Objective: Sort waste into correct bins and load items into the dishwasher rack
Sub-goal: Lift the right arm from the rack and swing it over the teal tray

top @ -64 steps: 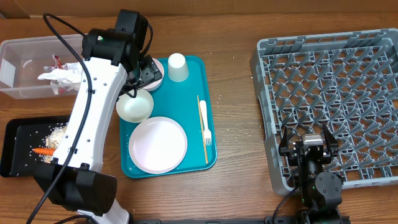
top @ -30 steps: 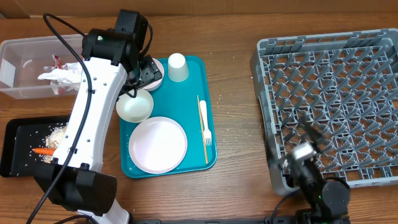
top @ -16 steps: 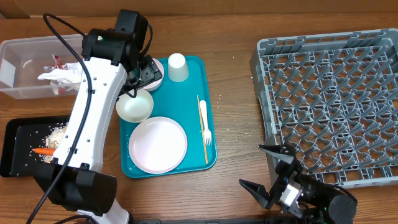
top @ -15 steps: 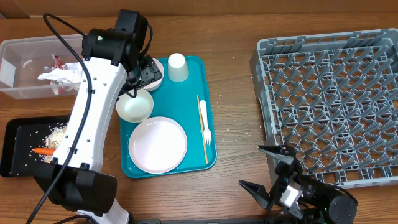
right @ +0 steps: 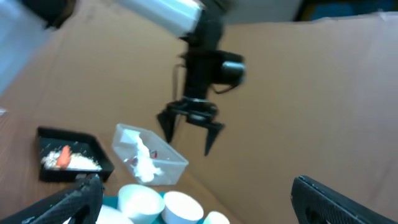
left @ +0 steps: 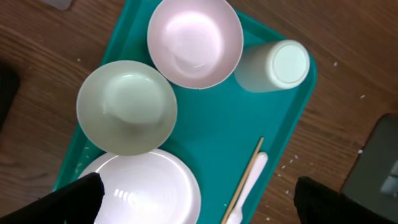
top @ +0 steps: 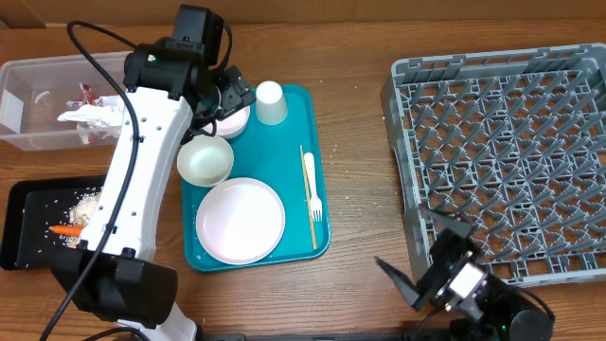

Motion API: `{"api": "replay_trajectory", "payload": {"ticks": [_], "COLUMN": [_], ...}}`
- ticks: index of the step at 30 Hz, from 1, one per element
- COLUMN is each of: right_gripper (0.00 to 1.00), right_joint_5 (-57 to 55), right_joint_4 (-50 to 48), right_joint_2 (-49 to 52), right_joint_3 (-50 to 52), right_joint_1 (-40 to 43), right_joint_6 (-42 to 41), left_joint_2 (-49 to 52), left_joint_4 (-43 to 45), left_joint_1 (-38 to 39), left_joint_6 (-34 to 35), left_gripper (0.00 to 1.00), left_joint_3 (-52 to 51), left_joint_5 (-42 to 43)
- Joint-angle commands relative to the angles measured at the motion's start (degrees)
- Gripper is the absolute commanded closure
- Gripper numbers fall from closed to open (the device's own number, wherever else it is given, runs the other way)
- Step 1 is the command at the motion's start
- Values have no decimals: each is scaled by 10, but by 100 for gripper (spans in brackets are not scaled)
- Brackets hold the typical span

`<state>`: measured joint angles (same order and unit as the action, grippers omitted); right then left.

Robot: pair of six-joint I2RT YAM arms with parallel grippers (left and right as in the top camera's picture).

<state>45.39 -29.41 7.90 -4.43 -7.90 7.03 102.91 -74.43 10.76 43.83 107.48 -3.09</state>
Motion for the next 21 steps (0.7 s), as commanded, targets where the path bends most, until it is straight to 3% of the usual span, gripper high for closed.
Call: {"api": "replay_trajectory", "payload": {"ticks": [1, 6, 12, 18, 21], "right_gripper": [0, 0, 0, 0, 0], "right_joint_5": [-53, -53, 3, 6, -54], "right_joint_4": [42, 113, 214, 363, 472], "right_joint_2": [33, 120, 287, 445, 533], "right_joint_3": [-74, -165, -320, -489, -590], "right_joint_1": [2, 2, 1, -28, -82], "right_joint_6": [-41, -41, -41, -41, -40], "left_joint_2": [-3, -2, -2, -2, -2], "left_joint_4": [3, -5, -10, 9, 8], "left_joint_1": [-63, -176, -282, -312, -311], "left_joint_6": [27, 27, 16, -16, -17], "left_gripper": [0, 0, 0, 0, 0], "left_joint_3": [3, 3, 3, 3, 3], "left_joint_5": [52, 120, 135, 60, -6]}}
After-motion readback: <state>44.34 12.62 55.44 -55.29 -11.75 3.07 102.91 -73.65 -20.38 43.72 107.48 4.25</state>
